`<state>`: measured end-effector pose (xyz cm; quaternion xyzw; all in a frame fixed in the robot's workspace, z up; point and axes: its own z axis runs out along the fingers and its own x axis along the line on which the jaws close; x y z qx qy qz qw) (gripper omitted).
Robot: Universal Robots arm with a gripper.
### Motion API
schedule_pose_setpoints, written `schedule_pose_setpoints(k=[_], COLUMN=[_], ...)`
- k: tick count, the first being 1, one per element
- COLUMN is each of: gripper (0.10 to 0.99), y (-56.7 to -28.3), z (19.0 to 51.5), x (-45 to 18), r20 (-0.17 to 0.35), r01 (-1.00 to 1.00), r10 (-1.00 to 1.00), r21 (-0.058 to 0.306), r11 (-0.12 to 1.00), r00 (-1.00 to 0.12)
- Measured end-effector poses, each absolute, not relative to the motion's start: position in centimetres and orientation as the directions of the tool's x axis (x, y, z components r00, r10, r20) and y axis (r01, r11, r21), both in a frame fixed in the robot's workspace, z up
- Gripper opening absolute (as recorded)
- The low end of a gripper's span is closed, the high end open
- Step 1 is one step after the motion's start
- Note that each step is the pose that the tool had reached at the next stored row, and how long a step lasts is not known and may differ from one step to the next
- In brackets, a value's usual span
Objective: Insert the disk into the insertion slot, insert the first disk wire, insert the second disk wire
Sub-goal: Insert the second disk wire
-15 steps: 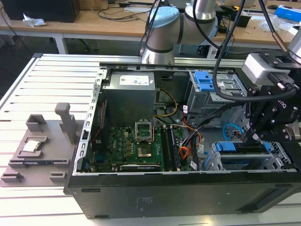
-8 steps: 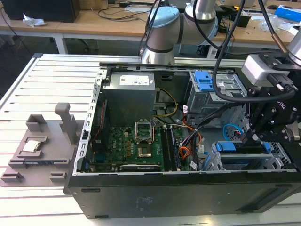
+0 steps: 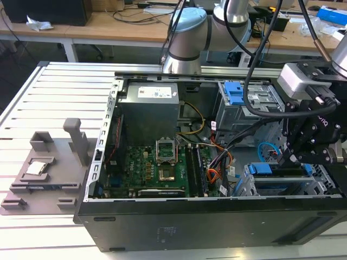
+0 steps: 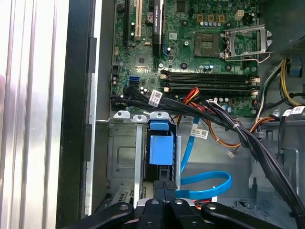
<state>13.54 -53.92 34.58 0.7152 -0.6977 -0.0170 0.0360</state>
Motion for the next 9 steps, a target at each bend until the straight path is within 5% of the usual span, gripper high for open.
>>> schedule_pose_setpoints(k=[9], gripper=[0.106], y=[-54.02], z=[34.24], x=[13.56], r20=[0.026], r01=[-0.997], r10=[-0.999], r21=[0.076], r11=[-0.022], r00=[0.024])
